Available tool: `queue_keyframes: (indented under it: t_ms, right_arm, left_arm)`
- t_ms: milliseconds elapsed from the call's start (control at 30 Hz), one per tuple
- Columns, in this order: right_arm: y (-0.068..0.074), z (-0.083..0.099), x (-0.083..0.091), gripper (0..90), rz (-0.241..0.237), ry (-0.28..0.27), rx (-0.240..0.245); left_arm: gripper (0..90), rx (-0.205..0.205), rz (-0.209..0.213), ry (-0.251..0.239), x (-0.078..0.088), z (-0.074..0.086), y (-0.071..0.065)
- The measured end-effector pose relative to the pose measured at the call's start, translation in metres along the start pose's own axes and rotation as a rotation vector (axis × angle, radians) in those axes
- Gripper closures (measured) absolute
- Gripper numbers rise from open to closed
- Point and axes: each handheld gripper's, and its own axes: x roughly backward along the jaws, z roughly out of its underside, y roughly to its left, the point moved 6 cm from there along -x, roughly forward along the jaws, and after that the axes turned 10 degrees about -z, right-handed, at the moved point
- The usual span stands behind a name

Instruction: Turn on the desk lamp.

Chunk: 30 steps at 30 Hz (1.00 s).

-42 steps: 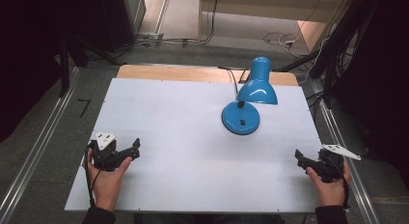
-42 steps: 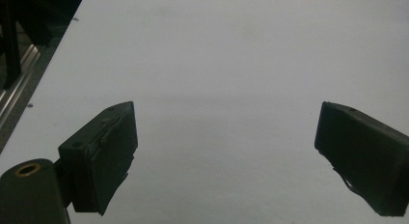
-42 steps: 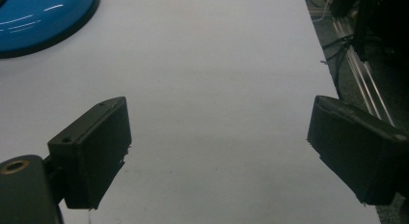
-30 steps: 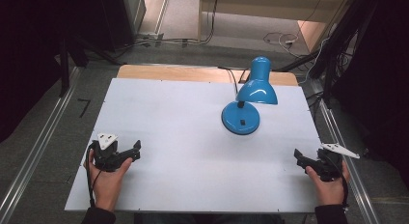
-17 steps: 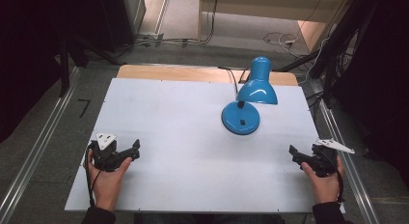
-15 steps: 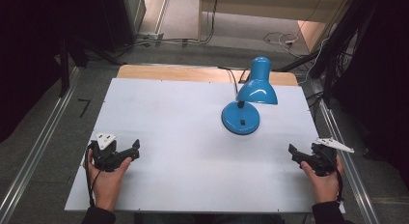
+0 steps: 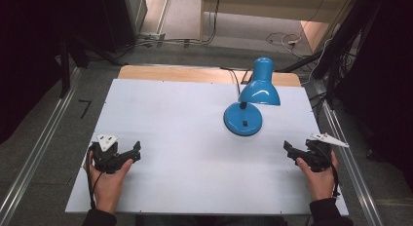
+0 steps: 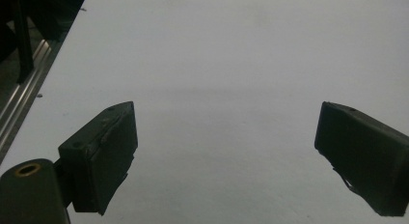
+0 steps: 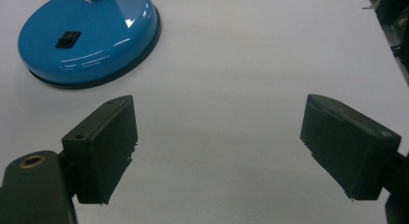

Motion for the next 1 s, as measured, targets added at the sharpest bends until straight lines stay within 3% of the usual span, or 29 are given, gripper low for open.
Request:
queue_keyframes:
  t_ms: [1000]
  right_arm:
    - [0.022, -0.015, -0.029, 11.7, -0.047, 0.022, 0.033]
  left_arm:
    - [8.2, 0.015, 0.01, 0.007, 0.0, 0.0, 0.0]
